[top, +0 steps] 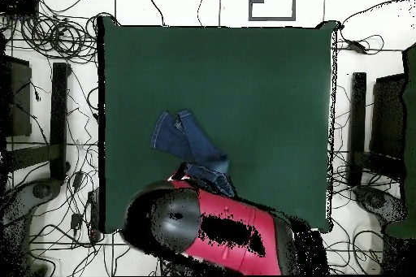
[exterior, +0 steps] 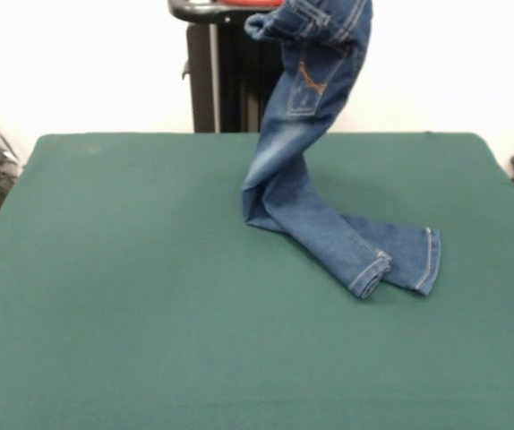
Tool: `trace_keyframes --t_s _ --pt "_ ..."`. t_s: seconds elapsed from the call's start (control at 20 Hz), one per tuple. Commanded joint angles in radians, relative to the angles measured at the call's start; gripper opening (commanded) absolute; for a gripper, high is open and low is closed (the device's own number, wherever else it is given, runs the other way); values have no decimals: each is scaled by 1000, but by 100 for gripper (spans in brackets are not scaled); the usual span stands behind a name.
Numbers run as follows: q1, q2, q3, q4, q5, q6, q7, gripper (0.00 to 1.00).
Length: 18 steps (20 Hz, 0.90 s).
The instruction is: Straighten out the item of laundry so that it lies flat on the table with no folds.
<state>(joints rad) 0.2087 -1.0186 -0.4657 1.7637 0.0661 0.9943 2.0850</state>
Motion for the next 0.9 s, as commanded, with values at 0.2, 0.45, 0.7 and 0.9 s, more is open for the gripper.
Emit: trace_keyframes --t_s 0.2,0.45,0.7,0.9 --pt "-26 117 125 -125 59 134 182 0" --pt "-60 134 139 -155 64 162 124 0" --pt "-133 132 167 -149 32 223 -6 0" --pt "-204 82 164 -71 -21 188 -132 0"
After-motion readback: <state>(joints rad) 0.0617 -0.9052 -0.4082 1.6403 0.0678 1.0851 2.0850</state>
